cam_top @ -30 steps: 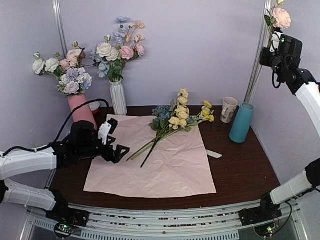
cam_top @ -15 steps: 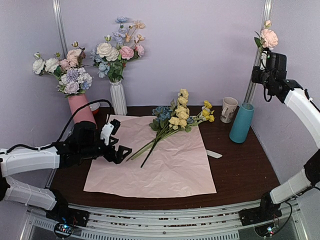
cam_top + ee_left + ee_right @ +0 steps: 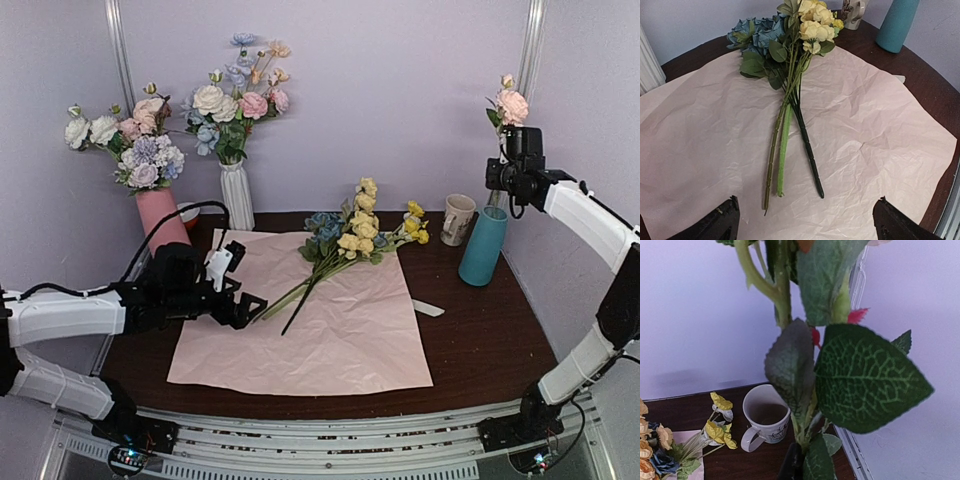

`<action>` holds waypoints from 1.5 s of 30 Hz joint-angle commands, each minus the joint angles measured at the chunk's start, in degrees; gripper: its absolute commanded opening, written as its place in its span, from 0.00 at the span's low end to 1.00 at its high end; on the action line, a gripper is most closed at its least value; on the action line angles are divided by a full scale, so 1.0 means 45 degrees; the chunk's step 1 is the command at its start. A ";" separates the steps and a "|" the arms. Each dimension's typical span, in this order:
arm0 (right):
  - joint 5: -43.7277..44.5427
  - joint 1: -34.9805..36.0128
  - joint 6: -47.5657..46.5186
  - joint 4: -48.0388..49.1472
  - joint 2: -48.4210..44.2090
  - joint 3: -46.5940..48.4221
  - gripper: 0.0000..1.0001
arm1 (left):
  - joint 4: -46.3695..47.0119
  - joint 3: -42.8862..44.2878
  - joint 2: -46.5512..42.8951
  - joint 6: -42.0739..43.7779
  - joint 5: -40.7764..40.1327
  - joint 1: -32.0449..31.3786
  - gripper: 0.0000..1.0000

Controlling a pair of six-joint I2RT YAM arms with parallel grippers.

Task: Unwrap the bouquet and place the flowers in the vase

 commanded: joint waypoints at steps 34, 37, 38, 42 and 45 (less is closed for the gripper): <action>-0.7146 0.0918 0.3141 0.0540 -0.4122 -0.3111 1.00 | -0.0835 0.5365 0.6322 0.1053 0.0889 -0.0324 0.71; -0.7812 0.1266 0.3321 0.0964 -0.4428 -0.3831 1.00 | -0.0997 0.6264 0.7223 0.1721 0.1481 0.0046 0.66; -0.7933 0.1361 0.3368 0.1085 -0.4498 -0.4081 1.00 | -0.1080 0.6552 0.7523 0.1906 0.1575 0.0140 0.64; -0.8268 0.1637 0.3487 0.1390 -0.4593 -0.4935 1.00 | -0.1170 0.7494 0.8746 0.2423 0.2446 0.0665 0.55; -0.8482 0.1769 0.3533 0.1535 -0.4555 -0.5322 0.99 | -0.1231 0.7907 0.9533 0.2613 0.2864 0.1077 0.49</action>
